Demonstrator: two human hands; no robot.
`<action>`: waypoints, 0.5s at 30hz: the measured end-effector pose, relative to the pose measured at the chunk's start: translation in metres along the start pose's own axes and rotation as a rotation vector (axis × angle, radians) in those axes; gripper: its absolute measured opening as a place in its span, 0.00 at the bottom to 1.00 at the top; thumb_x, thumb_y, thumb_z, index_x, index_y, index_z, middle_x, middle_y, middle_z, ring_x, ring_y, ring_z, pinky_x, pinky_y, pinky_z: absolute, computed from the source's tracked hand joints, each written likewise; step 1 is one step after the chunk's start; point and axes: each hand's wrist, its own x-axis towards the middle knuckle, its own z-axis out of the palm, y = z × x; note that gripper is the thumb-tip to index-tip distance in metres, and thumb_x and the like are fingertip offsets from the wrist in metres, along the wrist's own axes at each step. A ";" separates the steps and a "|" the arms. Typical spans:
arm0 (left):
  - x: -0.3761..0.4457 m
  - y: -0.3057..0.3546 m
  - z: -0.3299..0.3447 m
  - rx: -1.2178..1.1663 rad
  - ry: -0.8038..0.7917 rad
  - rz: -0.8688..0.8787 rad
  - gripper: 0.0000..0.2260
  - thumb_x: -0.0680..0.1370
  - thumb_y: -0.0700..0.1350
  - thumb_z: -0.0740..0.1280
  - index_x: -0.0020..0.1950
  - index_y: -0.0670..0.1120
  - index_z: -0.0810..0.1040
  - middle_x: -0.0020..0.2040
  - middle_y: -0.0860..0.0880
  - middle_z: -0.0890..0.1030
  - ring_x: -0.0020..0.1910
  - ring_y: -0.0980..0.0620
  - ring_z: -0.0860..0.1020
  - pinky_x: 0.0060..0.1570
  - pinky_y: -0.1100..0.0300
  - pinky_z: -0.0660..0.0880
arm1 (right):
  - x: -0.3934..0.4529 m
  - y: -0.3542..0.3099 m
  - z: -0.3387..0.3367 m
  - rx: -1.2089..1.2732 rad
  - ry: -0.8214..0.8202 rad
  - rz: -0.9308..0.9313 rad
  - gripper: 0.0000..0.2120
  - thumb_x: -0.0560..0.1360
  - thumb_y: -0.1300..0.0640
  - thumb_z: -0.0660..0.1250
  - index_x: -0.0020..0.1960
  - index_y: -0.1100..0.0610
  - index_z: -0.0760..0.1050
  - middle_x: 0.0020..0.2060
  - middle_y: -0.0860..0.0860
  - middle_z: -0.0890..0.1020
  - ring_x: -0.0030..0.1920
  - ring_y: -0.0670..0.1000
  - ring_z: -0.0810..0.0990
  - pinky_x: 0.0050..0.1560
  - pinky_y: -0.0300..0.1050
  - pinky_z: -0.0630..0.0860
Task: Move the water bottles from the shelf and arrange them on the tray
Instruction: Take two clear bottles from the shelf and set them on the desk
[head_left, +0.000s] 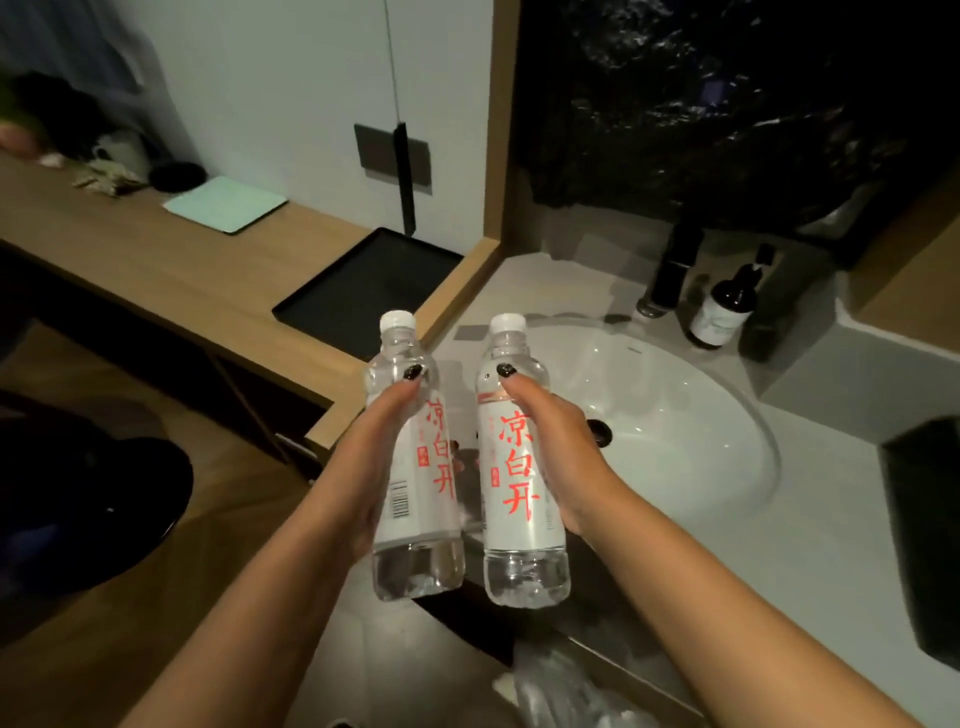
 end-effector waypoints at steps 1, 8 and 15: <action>0.011 0.005 -0.011 -0.017 -0.015 -0.017 0.16 0.78 0.58 0.59 0.59 0.50 0.74 0.44 0.43 0.84 0.38 0.44 0.84 0.32 0.55 0.79 | 0.011 -0.003 0.011 -0.018 -0.008 -0.003 0.16 0.74 0.43 0.64 0.52 0.54 0.76 0.37 0.53 0.84 0.38 0.53 0.83 0.44 0.50 0.80; 0.088 0.039 -0.115 -0.082 -0.036 -0.151 0.22 0.73 0.60 0.66 0.60 0.48 0.75 0.44 0.41 0.83 0.39 0.44 0.83 0.42 0.48 0.79 | 0.097 -0.009 0.108 -0.039 0.033 0.004 0.18 0.74 0.41 0.64 0.53 0.55 0.75 0.39 0.55 0.83 0.40 0.56 0.83 0.47 0.53 0.80; 0.161 0.097 -0.236 -0.035 -0.035 -0.204 0.20 0.72 0.61 0.67 0.57 0.49 0.77 0.39 0.44 0.85 0.35 0.47 0.84 0.35 0.54 0.79 | 0.182 -0.020 0.226 -0.007 0.123 0.013 0.13 0.74 0.43 0.65 0.47 0.54 0.74 0.38 0.55 0.81 0.38 0.55 0.81 0.43 0.50 0.79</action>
